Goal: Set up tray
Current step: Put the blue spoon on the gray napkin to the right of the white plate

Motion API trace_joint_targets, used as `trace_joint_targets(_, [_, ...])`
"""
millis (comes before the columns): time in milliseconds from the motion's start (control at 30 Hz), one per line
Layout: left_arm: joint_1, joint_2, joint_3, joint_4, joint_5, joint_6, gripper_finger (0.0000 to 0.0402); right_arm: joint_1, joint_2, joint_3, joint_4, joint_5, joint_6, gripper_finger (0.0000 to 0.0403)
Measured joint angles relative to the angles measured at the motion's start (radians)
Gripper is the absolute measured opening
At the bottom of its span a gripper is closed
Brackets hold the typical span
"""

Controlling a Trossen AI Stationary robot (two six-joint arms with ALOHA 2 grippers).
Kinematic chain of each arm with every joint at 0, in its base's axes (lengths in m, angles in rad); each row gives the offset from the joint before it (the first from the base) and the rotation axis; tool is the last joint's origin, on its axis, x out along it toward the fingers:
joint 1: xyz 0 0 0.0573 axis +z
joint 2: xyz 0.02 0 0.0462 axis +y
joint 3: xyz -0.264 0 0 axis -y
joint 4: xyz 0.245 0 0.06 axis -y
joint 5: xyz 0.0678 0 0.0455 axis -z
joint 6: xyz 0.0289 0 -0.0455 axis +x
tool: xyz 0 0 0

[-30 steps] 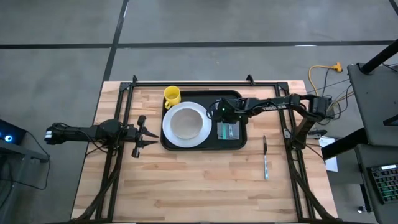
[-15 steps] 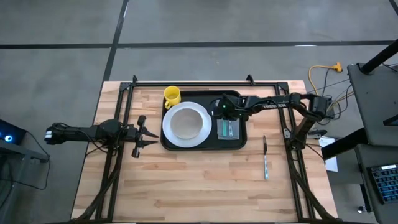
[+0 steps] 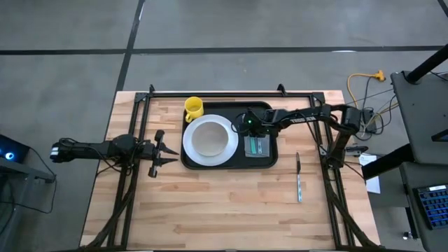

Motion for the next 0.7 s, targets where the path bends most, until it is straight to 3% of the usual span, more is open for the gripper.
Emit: trace_joint_targets(700, [0.000,0.000,0.000,0.000,0.000,0.000,0.0083,0.000,0.010,0.000,-0.002,0.005,0.044,0.0046])
